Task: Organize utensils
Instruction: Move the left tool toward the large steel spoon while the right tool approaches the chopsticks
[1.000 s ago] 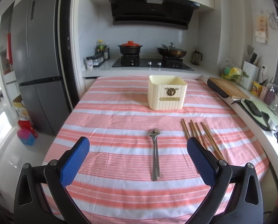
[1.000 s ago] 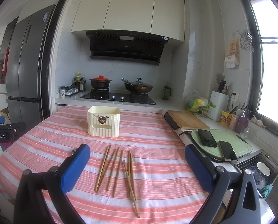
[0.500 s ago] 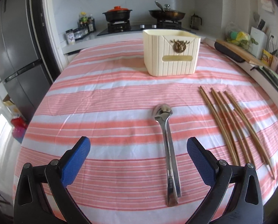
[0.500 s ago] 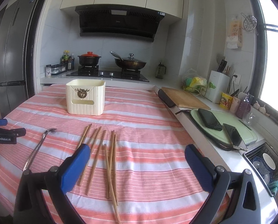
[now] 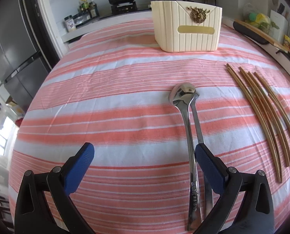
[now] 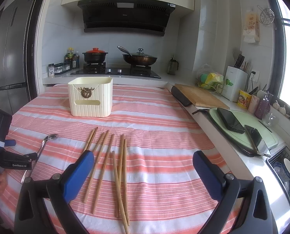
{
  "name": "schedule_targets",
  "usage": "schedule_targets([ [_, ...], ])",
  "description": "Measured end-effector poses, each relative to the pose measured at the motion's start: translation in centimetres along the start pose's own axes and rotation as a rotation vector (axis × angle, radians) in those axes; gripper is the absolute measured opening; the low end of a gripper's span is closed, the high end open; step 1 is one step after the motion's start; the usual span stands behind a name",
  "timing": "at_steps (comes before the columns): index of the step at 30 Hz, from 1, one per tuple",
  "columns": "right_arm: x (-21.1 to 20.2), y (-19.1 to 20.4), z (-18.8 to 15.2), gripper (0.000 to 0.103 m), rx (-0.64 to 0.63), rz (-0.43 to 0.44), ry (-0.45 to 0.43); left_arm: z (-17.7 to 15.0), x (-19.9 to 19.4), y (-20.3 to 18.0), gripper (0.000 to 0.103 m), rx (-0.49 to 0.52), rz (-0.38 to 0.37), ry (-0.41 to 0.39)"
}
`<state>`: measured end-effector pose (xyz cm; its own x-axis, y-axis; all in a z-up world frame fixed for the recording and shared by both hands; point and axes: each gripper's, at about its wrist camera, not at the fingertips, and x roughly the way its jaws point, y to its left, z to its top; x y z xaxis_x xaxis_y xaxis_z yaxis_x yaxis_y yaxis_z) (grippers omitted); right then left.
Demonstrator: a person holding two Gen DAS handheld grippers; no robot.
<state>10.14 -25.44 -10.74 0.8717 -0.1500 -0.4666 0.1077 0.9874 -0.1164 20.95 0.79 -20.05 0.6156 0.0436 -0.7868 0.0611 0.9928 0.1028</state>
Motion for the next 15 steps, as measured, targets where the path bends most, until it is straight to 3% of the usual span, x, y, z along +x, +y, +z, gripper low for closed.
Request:
schedule_targets([
  [7,0.8,-0.3,0.0,0.103,-0.012,-0.007,0.024,0.3,0.9,0.5,0.103,-0.003,0.008,0.018],
  [15,3.3,-2.2,-0.2,0.103,-0.013,-0.026,0.095,0.9,1.4,4.6,0.103,-0.111,0.029,0.023],
])
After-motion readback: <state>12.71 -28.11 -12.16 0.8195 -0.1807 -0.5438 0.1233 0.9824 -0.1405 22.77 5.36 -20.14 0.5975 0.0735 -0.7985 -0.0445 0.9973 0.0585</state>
